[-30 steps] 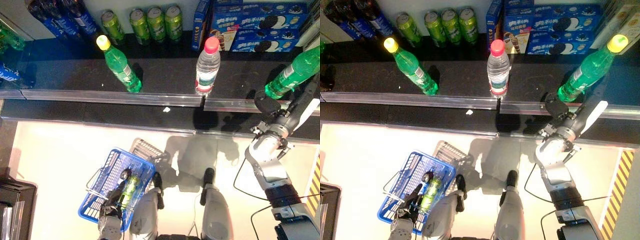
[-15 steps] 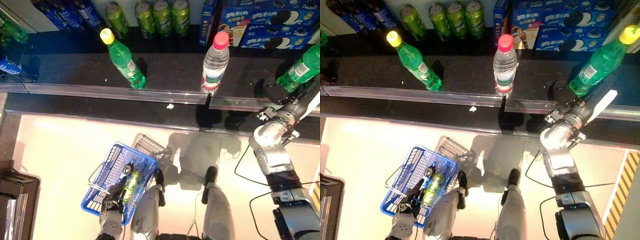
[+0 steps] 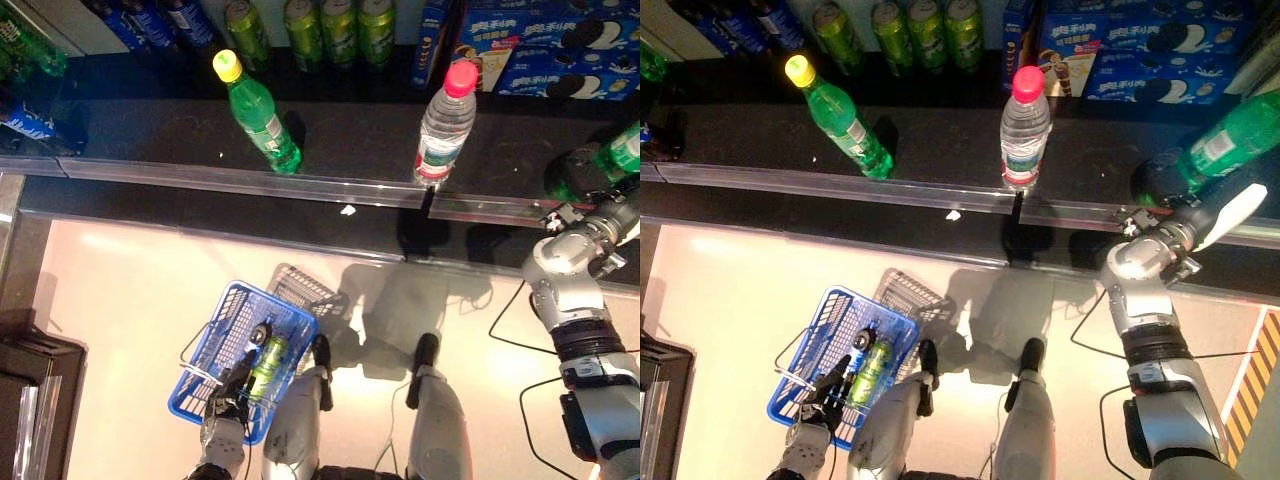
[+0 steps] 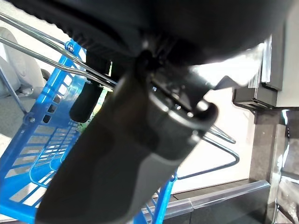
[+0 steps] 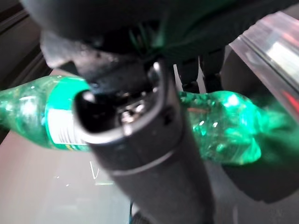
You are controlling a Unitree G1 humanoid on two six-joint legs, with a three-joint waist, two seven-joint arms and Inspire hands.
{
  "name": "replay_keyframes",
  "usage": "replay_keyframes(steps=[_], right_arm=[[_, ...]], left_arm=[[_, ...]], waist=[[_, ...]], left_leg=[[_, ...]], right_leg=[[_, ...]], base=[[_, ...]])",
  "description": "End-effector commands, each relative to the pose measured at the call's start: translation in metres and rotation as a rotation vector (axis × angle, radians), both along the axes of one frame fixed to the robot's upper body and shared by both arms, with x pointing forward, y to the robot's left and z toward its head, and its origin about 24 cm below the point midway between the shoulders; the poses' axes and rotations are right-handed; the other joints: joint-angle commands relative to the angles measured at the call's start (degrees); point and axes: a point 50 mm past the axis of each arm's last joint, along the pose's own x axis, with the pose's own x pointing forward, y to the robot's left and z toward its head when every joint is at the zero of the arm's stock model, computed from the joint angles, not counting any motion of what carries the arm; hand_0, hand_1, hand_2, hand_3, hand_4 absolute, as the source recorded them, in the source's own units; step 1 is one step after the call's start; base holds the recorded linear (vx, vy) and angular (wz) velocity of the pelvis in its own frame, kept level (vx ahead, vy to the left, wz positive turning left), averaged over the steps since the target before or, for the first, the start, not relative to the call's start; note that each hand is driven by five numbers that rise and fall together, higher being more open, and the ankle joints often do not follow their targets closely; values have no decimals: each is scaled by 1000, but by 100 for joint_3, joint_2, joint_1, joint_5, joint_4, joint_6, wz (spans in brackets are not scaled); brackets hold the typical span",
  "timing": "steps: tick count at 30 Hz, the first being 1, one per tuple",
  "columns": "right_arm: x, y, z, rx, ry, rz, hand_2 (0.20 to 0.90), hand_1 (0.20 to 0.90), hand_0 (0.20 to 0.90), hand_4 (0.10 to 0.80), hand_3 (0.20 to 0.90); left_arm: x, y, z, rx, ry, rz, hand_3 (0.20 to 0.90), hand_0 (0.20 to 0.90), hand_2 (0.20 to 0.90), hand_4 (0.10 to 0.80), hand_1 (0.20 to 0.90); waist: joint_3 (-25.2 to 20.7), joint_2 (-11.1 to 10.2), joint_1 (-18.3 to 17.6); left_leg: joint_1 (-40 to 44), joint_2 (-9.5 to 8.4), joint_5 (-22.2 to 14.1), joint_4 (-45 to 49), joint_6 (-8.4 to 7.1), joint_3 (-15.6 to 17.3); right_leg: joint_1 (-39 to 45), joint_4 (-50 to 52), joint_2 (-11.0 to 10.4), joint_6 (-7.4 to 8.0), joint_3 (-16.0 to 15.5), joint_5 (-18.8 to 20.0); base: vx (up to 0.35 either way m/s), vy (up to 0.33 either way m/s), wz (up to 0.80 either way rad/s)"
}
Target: Pick up the drink and place into the basket.
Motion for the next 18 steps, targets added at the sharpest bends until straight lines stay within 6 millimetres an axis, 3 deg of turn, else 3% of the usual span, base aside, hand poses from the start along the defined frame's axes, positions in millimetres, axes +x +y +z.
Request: replay_keyframes(steps=[1, 11, 18], right_arm=[[-11, -23, 70, -111, -227, -35, 300, 300, 300, 100, 200], [-16, -33, 78, -104, -272, -38, 300, 300, 300, 100, 200], [-21, -28, 80, -104, -344, -17, 300, 300, 300, 100, 200]], left_arm=[[1, 17, 13, 69, -107, -11, 200, 300, 300, 100, 300], [0, 21, 14, 65, -119, -6, 200, 300, 300, 100, 300], [-3, 26, 13, 63, -117, 21, 200, 300, 300, 100, 300]], waist=[[-211, -25, -28], [-240, -62, 6], [-279, -114, -19]], left_leg=[[-415, 28, 489, 794, -231, -380], [-398, 12, 423, 790, -210, -386], [-409, 37, 409, 955, -223, -377]], right_leg=[[241, 21, 65, -245, -213, -228], [245, 73, 75, -245, -251, -261], [279, 205, 116, -292, -288, -367]], base=[[-6, 6, 3], [-9, 4, 4], [-20, 5, 1]])
